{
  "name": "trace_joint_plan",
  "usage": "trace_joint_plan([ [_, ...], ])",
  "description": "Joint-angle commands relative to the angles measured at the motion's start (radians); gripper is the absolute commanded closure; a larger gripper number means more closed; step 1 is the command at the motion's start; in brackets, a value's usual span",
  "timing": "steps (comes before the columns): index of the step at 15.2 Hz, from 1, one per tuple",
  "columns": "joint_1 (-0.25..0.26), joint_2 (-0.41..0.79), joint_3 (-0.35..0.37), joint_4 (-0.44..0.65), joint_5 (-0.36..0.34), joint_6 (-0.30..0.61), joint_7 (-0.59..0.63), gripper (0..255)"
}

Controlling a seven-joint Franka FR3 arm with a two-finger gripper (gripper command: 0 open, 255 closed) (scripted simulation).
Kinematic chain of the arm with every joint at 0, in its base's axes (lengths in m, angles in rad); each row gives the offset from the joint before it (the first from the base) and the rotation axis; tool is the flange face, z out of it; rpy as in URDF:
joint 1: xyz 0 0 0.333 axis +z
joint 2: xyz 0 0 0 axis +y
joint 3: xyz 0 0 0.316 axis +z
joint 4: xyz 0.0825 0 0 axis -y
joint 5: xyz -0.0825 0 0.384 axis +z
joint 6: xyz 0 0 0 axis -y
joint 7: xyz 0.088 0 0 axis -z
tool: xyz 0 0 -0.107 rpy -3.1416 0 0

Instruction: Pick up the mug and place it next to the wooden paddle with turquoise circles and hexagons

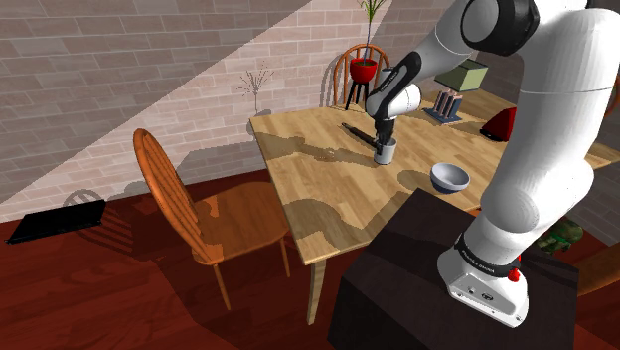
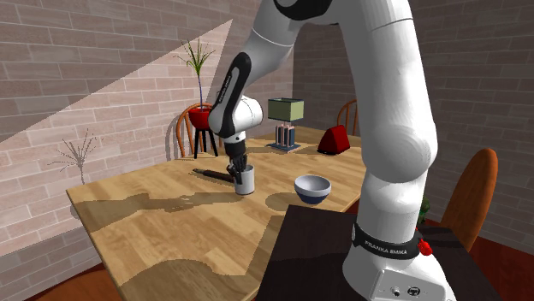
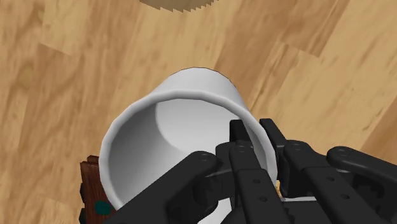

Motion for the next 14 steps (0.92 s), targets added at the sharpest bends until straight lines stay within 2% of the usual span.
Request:
trace_joint_plan([
  [1,-0.003,0.024,0.003,0.004,0.006,0.021,-0.003,255],
  [8,-0.004,0.024,0.004,0.004,0.006,0.021,-0.003,255],
  [9,-0.004,0.024,0.004,0.004,0.006,0.021,-0.003,0],
  [14,-0.003,0.024,0.004,0.003,0.006,0.021,-0.003,0],
])
